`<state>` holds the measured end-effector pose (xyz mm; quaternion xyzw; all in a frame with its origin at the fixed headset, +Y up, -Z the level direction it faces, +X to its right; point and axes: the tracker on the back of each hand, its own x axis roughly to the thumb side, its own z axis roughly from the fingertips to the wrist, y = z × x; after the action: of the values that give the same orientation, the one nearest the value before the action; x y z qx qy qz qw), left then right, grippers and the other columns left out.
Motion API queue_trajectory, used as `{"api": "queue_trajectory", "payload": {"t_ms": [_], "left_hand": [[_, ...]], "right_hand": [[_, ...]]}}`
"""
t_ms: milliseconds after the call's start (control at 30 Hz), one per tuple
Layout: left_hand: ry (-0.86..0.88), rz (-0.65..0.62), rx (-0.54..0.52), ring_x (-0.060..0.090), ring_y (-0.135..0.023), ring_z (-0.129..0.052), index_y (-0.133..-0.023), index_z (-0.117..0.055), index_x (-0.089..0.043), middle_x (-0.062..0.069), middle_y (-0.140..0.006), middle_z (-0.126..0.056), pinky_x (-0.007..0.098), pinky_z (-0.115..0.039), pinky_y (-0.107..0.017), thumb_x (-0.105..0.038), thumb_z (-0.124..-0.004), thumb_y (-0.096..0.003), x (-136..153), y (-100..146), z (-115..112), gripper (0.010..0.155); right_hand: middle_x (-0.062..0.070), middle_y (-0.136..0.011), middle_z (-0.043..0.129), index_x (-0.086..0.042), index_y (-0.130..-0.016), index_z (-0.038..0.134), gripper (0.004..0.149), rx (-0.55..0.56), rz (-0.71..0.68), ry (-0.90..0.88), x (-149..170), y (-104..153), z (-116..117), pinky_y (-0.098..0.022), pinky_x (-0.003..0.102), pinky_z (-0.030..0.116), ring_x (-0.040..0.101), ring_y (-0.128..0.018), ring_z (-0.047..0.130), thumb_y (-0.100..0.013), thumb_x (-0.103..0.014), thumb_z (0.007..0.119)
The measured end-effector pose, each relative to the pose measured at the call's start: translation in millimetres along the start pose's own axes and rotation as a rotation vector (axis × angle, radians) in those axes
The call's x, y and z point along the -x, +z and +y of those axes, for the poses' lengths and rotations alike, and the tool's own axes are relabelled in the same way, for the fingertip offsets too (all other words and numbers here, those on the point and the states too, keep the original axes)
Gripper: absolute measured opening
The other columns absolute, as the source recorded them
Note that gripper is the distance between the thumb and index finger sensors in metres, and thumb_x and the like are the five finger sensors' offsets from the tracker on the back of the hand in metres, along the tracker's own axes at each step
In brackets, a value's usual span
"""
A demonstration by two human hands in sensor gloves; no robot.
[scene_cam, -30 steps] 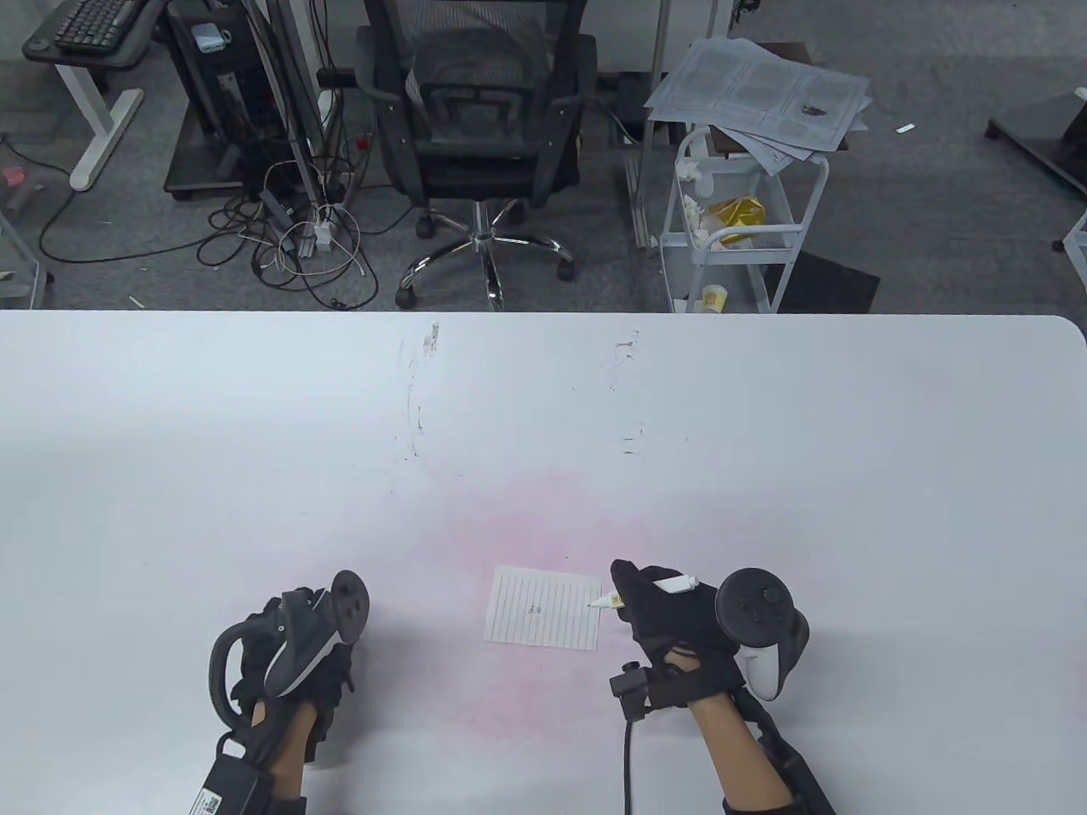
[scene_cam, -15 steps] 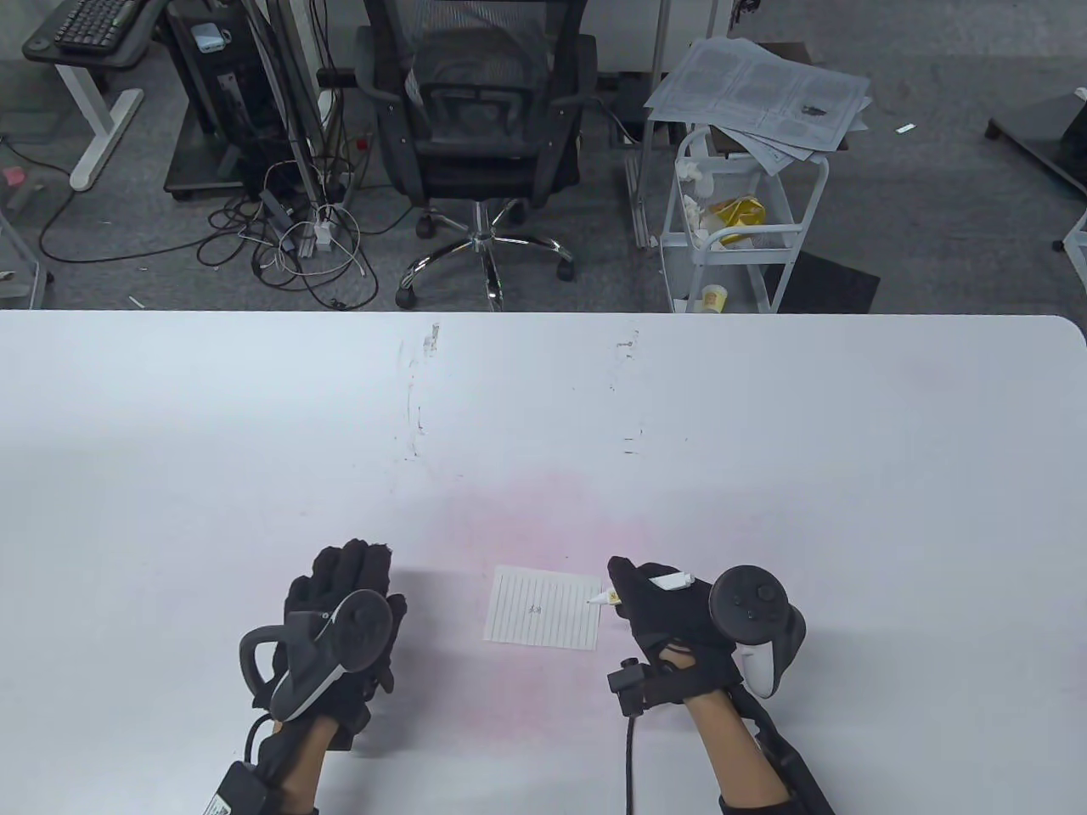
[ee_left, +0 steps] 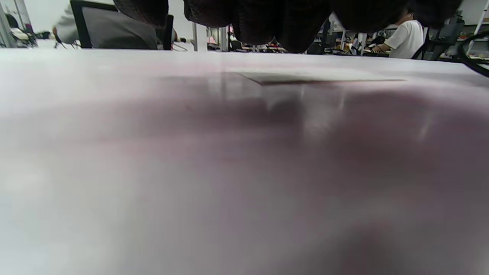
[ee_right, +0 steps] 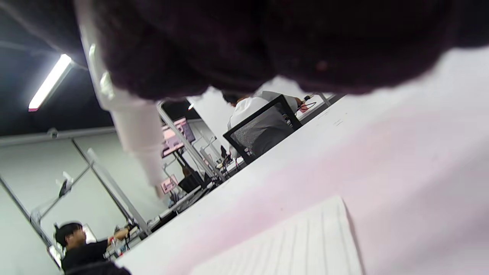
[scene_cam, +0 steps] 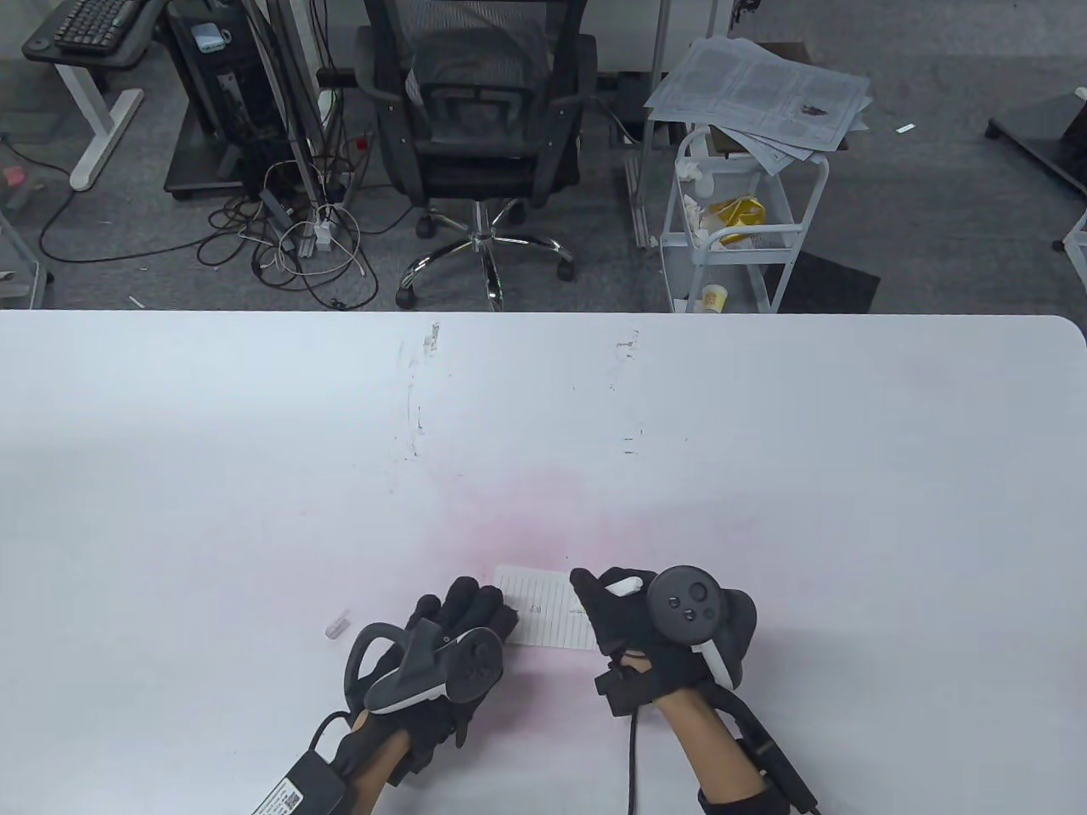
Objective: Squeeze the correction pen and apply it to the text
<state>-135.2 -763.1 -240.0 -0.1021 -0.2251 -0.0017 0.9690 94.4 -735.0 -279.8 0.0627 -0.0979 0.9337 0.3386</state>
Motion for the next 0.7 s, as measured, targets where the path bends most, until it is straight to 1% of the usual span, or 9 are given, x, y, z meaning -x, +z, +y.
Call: {"api": "queue_trajectory", "payload": {"t_ms": [67,133,167,300,433,500,700], "left_hand": [[-0.018,-0.008,0.071,0.022,-0.11,-0.045,-0.102,-0.054,-0.038,-0.007,-0.114,-0.045,0.047,-0.051,-0.079,-0.05,-0.063,-0.041,-1,-3,-5,0.063],[-0.008,-0.007,0.148,0.023,-0.11,-0.042,-0.103,-0.047,-0.037,-0.005,-0.115,-0.04,0.046,-0.049,-0.08,-0.049,-0.062,-0.0429,-2,-7,-11,0.063],[-0.001,-0.01,0.162,0.023,-0.11,-0.041,-0.103,-0.043,-0.036,-0.004,-0.114,-0.036,0.045,-0.049,-0.08,-0.049,-0.061,-0.0437,-2,-7,-12,0.063],[-0.013,-0.012,0.163,0.024,-0.111,-0.041,-0.103,-0.042,-0.035,-0.003,-0.115,-0.035,0.044,-0.049,-0.081,-0.048,-0.061,-0.0446,-3,-6,-12,0.063],[-0.004,-0.016,0.17,0.024,-0.11,-0.041,-0.103,-0.041,-0.035,-0.003,-0.114,-0.034,0.043,-0.048,-0.081,-0.047,-0.061,-0.0449,-2,-6,-12,0.063],[0.005,-0.018,0.171,0.024,-0.11,-0.04,-0.103,-0.041,-0.036,-0.003,-0.114,-0.034,0.043,-0.048,-0.081,-0.047,-0.061,-0.045,-2,-6,-13,0.063],[0.006,-0.018,0.172,0.024,-0.11,-0.04,-0.103,-0.041,-0.036,-0.003,-0.114,-0.034,0.043,-0.048,-0.081,-0.048,-0.061,-0.0451,-2,-6,-13,0.062]], "right_hand": [[0.001,-0.026,0.095,-0.016,-0.036,0.097,0.046,-0.028,-0.033,0.062,-10,-4,9,-0.02,0.049,0.083,0.022,-0.009,0.097,-0.04,-0.057,0.076],[0.001,-0.026,0.095,-0.016,-0.036,0.097,0.046,-0.054,-0.055,0.131,-19,-8,18,-0.02,0.049,0.083,0.022,-0.009,0.097,-0.04,-0.057,0.076],[0.001,-0.026,0.095,-0.016,-0.036,0.097,0.046,-0.066,-0.072,0.168,-24,-11,23,-0.02,0.049,0.084,0.022,-0.009,0.097,-0.04,-0.057,0.076],[0.001,-0.026,0.095,-0.016,-0.036,0.097,0.046,-0.091,-0.081,0.251,-38,-22,42,-0.021,0.049,0.084,0.022,-0.009,0.097,-0.04,-0.057,0.076],[0.002,-0.026,0.095,-0.015,-0.035,0.097,0.046,-0.102,-0.087,0.325,-42,-26,57,-0.021,0.049,0.083,0.022,-0.009,0.097,-0.04,-0.056,0.076],[0.002,-0.027,0.095,-0.015,-0.036,0.097,0.046,-0.118,-0.083,0.37,-43,-28,60,-0.021,0.049,0.084,0.022,-0.01,0.097,-0.04,-0.056,0.076],[0.002,-0.027,0.095,-0.015,-0.037,0.096,0.046,-0.116,-0.07,0.378,-46,-31,63,-0.022,0.049,0.083,0.022,-0.01,0.097,-0.041,-0.055,0.075]]}}
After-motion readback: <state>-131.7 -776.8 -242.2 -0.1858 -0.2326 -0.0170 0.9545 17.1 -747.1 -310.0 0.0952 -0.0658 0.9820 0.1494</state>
